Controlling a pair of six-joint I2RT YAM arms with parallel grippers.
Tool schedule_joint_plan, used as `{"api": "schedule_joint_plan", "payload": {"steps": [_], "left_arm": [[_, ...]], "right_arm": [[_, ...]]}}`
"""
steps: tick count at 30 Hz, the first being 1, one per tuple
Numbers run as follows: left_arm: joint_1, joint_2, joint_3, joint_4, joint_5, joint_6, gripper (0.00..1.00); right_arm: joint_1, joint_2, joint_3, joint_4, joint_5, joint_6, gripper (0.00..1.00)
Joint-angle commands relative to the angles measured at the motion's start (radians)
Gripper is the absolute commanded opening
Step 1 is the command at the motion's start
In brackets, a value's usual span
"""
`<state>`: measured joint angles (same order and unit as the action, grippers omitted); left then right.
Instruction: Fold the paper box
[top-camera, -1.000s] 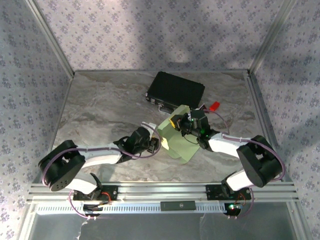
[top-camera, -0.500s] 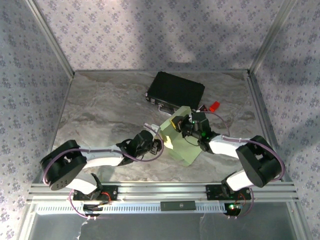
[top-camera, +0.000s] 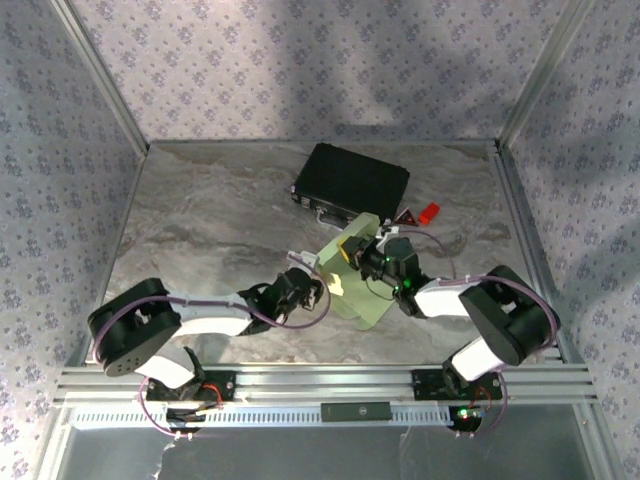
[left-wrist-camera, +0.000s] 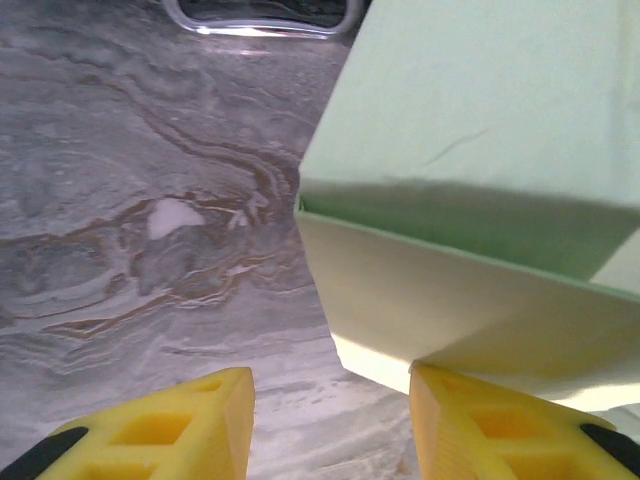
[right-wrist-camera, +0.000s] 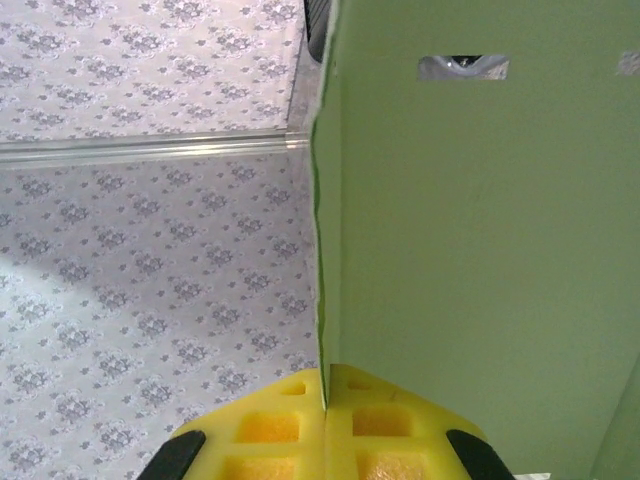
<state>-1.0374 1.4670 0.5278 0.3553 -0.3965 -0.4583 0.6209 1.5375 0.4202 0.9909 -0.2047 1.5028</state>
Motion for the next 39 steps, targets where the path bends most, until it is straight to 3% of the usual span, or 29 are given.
{"api": "schedule_joint_plan", "payload": {"steps": [1, 11, 22, 39], "left_arm": [[-0.006, -0.071, -0.033, 0.002, -0.104, -0.025, 0.46], [0.004, -0.186, -0.114, -0.049, -0.144, -0.042, 0.46], [-0.016, -0.129, -0.104, -0.001, -0.139, -0.057, 0.46], [-0.138, -0.032, -0.119, 0.175, -0.302, -0.085, 0.49]], "right_arm": [[0.049, 0.075, 0.033, 0.118, 0.043, 0.018, 0.0], [0.131, 0.238, 0.068, 0.31, 0.12, 0.063, 0.0], [0.112, 0.238, -0.029, 0.371, 0.071, 0.014, 0.0], [0.116, 0.257, -0.034, 0.405, 0.077, 0.028, 0.0]]}}
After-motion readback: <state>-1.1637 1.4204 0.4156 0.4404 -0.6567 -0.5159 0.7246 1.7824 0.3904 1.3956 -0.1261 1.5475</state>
